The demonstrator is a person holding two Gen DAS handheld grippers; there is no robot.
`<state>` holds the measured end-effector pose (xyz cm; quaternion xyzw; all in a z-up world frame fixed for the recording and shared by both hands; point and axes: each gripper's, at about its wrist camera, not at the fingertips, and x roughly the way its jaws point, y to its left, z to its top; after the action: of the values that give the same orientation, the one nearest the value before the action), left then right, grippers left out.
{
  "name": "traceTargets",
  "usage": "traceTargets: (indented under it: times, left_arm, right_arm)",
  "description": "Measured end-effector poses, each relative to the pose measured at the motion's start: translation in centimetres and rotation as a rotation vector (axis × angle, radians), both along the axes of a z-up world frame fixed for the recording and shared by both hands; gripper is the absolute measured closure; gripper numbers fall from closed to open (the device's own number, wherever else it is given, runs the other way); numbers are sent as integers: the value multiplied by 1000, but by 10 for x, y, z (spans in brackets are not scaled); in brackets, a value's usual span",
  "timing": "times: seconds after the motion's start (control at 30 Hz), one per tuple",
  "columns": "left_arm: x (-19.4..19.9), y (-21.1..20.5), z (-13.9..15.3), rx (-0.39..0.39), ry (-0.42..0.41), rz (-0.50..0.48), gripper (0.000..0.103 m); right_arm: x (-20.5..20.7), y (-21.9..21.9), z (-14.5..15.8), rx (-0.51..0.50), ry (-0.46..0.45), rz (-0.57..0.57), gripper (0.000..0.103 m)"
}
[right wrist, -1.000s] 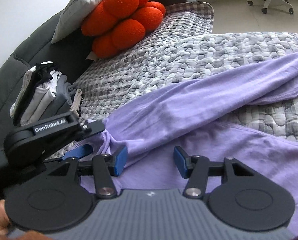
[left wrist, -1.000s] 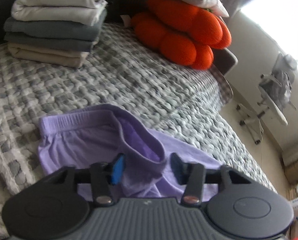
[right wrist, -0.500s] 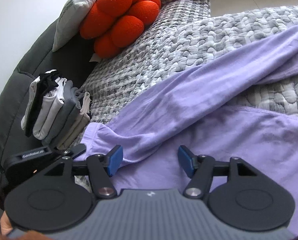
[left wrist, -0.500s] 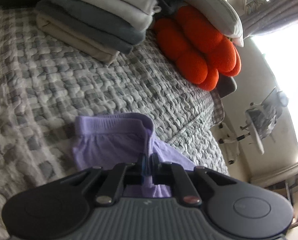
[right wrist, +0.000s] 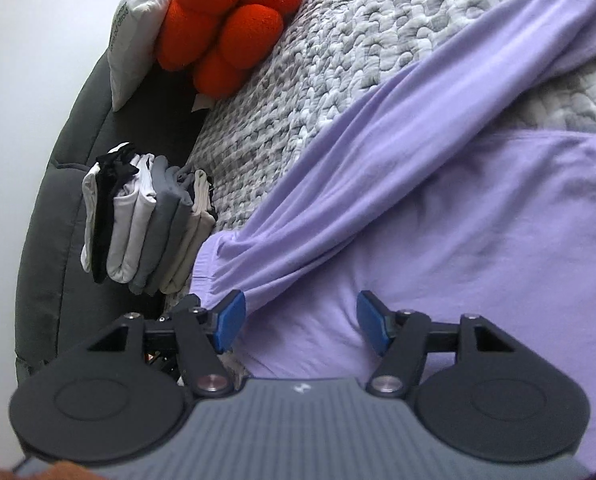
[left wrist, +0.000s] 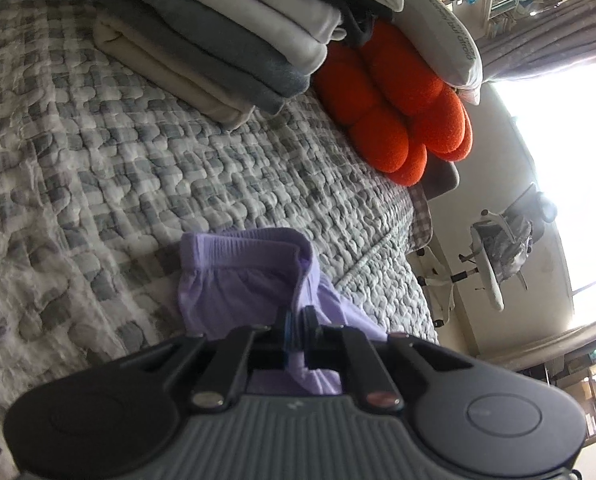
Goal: Fold clothes
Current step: 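Hold the hem in the left gripper while the right gripper grasps the shirt edge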
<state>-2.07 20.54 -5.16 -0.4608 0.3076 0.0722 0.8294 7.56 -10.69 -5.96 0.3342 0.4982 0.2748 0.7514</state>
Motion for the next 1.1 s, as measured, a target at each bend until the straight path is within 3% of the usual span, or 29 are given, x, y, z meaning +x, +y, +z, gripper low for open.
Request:
traceTargets:
  times: [0.6,0.77,0.93,1.1]
  left_arm:
    - [-4,8,-1,-41,-22,12,98]
    - [-5,7,0,-38,-27,11,98]
    - [-6,8,-1,-33,-21,22,98]
    - [-5,9,-3,-29,-9,36,98]
  right_arm:
    - [0,2,-10,140,98,-25,37]
    - [0,7,-13,159,89,-44,37]
    - [10,8,-18,187,59,-106,43]
    - [24,-17,-25,233,42,-234,60]
